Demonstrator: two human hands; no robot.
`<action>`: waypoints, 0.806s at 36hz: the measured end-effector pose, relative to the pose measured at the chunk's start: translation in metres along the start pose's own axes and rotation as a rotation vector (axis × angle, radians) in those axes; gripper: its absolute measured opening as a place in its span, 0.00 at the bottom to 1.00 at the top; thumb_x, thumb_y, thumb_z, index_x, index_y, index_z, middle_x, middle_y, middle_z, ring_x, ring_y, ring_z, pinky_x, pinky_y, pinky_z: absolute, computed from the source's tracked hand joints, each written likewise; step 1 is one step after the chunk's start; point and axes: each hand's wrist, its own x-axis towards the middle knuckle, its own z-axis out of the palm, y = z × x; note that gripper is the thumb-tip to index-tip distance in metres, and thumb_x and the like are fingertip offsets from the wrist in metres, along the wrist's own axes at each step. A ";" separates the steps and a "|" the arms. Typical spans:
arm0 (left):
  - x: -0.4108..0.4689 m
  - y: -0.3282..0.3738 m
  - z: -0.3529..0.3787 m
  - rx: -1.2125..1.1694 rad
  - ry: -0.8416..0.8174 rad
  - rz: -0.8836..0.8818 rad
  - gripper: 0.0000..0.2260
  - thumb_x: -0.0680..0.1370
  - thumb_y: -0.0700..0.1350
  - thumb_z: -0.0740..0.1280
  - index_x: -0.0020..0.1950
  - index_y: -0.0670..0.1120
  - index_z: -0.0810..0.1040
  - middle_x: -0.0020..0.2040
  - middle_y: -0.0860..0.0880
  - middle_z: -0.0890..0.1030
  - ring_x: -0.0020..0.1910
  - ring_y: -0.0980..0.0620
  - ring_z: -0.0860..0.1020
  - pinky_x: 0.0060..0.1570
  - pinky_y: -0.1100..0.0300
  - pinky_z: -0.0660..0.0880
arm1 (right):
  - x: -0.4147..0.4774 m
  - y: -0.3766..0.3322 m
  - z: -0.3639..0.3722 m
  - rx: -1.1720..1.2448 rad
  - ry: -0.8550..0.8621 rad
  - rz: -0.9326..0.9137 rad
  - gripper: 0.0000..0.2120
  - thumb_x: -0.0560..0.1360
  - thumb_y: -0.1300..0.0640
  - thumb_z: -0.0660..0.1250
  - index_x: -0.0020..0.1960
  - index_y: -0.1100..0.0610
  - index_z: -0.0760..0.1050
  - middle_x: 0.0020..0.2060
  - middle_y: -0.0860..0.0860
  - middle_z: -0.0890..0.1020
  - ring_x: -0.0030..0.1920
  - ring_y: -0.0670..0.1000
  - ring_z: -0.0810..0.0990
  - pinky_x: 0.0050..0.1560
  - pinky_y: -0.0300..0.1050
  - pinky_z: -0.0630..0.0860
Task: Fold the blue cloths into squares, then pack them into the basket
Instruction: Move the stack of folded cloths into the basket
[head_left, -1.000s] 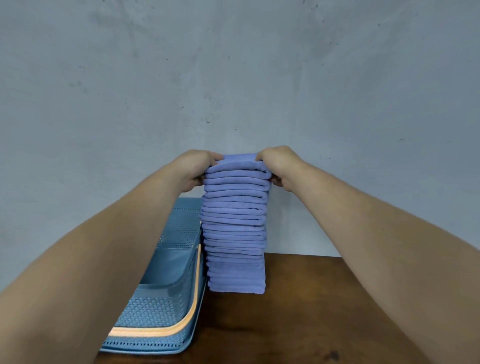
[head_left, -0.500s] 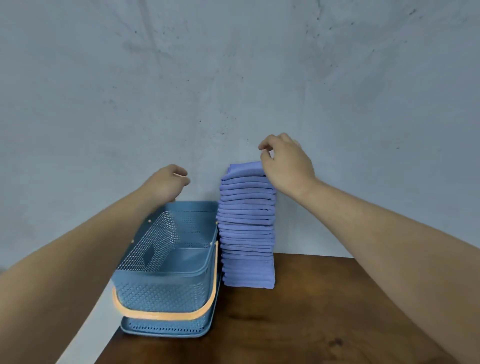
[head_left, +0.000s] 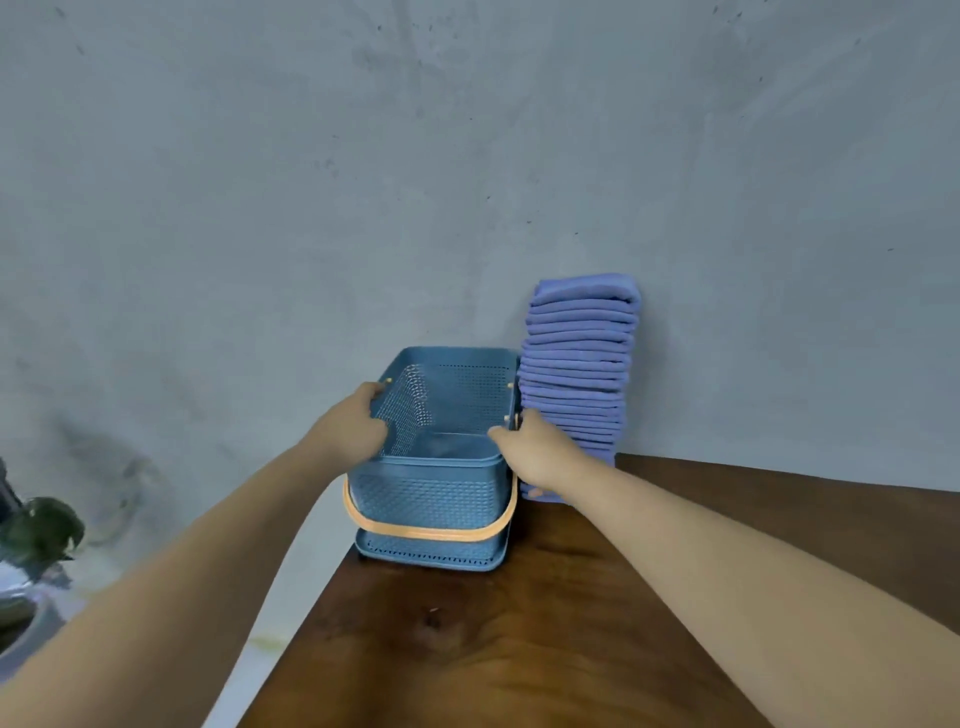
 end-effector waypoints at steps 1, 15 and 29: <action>-0.004 0.002 -0.002 0.005 -0.008 -0.006 0.30 0.76 0.41 0.63 0.80 0.52 0.66 0.65 0.47 0.80 0.56 0.47 0.77 0.55 0.56 0.71 | 0.000 0.000 0.004 0.133 -0.066 0.062 0.22 0.78 0.43 0.63 0.69 0.50 0.69 0.61 0.50 0.80 0.57 0.55 0.80 0.46 0.57 0.86; -0.062 0.003 -0.013 0.455 0.328 0.185 0.14 0.79 0.50 0.61 0.63 0.55 0.77 0.44 0.49 0.85 0.42 0.44 0.79 0.41 0.55 0.71 | -0.040 0.002 -0.034 -0.064 -0.343 0.036 0.12 0.81 0.64 0.58 0.54 0.54 0.78 0.34 0.50 0.81 0.30 0.46 0.77 0.46 0.58 0.87; -0.084 0.033 -0.016 0.422 -0.123 0.195 0.23 0.85 0.60 0.62 0.79 0.57 0.65 0.74 0.50 0.76 0.67 0.46 0.77 0.68 0.47 0.72 | -0.095 0.035 -0.125 -0.674 -0.517 -0.144 0.21 0.75 0.61 0.65 0.68 0.49 0.76 0.56 0.49 0.84 0.53 0.54 0.85 0.44 0.42 0.83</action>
